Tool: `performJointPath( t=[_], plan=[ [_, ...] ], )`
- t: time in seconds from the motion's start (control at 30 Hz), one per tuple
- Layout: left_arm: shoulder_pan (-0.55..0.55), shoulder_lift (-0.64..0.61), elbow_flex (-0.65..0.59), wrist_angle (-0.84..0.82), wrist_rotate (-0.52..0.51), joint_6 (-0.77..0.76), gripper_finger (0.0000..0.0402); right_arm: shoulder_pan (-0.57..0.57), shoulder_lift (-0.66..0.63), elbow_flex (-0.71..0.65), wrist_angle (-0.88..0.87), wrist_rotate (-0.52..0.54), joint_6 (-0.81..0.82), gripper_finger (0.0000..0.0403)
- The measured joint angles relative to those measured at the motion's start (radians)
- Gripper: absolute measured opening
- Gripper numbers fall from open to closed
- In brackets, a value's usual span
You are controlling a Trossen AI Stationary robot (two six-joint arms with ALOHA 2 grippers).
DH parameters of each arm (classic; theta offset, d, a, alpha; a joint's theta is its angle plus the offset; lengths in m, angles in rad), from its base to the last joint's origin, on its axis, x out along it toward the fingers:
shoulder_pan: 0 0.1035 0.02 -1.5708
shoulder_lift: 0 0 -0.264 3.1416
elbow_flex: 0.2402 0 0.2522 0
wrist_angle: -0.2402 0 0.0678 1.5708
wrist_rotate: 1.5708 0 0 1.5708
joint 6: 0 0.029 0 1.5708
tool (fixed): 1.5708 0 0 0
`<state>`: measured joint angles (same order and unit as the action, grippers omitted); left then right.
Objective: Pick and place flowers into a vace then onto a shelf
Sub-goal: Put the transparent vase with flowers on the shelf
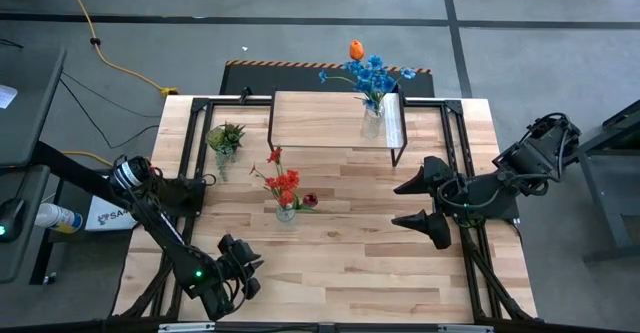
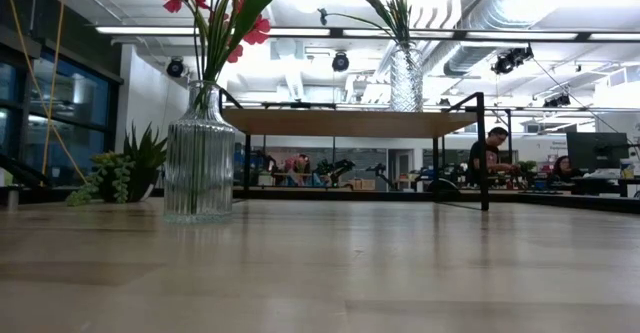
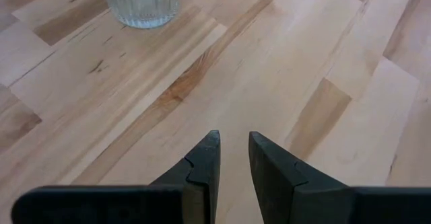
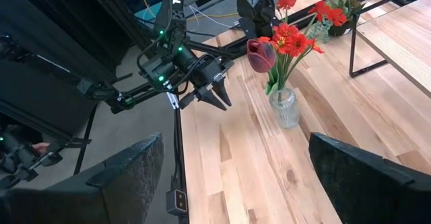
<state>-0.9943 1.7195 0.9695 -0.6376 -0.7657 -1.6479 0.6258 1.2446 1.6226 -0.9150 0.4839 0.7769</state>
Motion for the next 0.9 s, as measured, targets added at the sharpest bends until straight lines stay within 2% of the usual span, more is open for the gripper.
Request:
performJointPath(
  t=[0.2, 0.33, 0.57, 0.73, 0.9],
  plan=[
    [0.0, 0.0, 0.0, -0.024, -0.008, -0.106, 0.0113, 0.0, 0.0, 0.0, 0.0, 0.0, 0.0, 0.0358],
    [0.0, 0.0, 0.0, -0.027, -0.01, -0.116, 0.0125, 0.0, 0.0, 0.0, 0.0, 0.0, 0.0, 0.0358],
    [0.027, 0.0, -0.011, -0.067, -0.007, -0.189, 0.0208, 0.0, 0.0, 0.0, 0.0, 0.0, 0.0, 0.0358],
    [0.07, 0.0, -0.05, -0.069, 0.032, -0.187, 0.0272, 0.0, 0.0, 0.0, 0.01, 0.0, 0.0, 0.0358],
    [0.113, 0.0, -0.073, -0.064, 0.031, -0.155, 0.0314, 0.0, 0.0, 0.0, 0.011, 0.0, 0.0, 0.0358]
  ],
)
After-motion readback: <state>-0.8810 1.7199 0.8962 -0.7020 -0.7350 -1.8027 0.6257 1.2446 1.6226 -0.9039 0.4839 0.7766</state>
